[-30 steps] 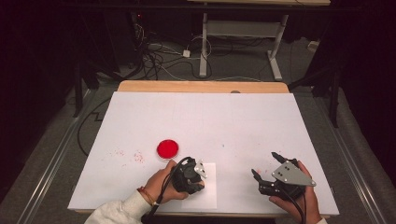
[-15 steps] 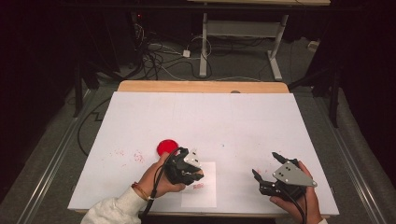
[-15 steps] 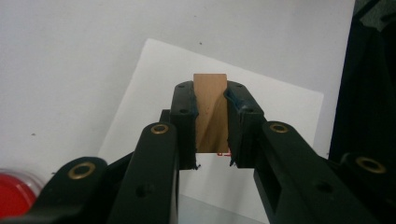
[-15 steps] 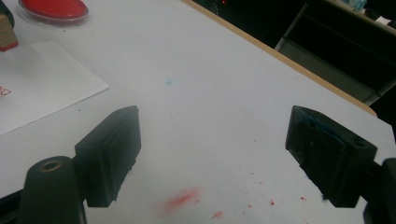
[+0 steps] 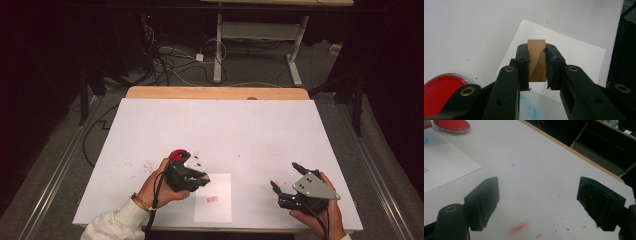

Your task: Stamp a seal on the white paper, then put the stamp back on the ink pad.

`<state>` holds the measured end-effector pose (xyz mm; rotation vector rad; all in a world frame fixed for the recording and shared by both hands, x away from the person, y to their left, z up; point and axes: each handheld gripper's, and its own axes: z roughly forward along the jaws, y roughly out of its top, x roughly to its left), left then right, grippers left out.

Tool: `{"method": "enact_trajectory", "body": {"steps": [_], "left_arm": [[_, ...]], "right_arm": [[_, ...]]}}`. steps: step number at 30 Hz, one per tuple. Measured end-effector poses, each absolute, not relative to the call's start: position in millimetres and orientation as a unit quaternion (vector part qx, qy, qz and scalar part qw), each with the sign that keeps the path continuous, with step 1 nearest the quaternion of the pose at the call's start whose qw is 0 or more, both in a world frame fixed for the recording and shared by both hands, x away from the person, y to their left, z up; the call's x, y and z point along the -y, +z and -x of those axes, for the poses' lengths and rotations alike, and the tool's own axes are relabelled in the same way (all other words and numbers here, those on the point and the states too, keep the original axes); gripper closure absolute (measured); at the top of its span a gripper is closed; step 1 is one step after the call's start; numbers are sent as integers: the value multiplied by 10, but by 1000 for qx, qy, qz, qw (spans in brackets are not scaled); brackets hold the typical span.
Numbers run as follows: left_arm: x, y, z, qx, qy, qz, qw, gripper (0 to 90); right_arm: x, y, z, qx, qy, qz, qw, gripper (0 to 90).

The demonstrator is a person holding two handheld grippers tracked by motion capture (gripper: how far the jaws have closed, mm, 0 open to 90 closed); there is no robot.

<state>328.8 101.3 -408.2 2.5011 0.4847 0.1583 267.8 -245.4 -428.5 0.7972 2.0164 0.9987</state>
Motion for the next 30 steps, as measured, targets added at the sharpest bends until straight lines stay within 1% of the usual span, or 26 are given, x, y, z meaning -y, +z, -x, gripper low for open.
{"method": "enact_trajectory", "body": {"steps": [14,30], "left_arm": [[-1181,-4064,-3361,-197,74,-931,297,737],[-1477,-3957,-3466,-239,96,-913,316,738]], "right_arm": [[2417,-4301,-2734,-791,386,-307,362,183],[2401,-4296,-2723,-791,389,-303,361,183]]}}
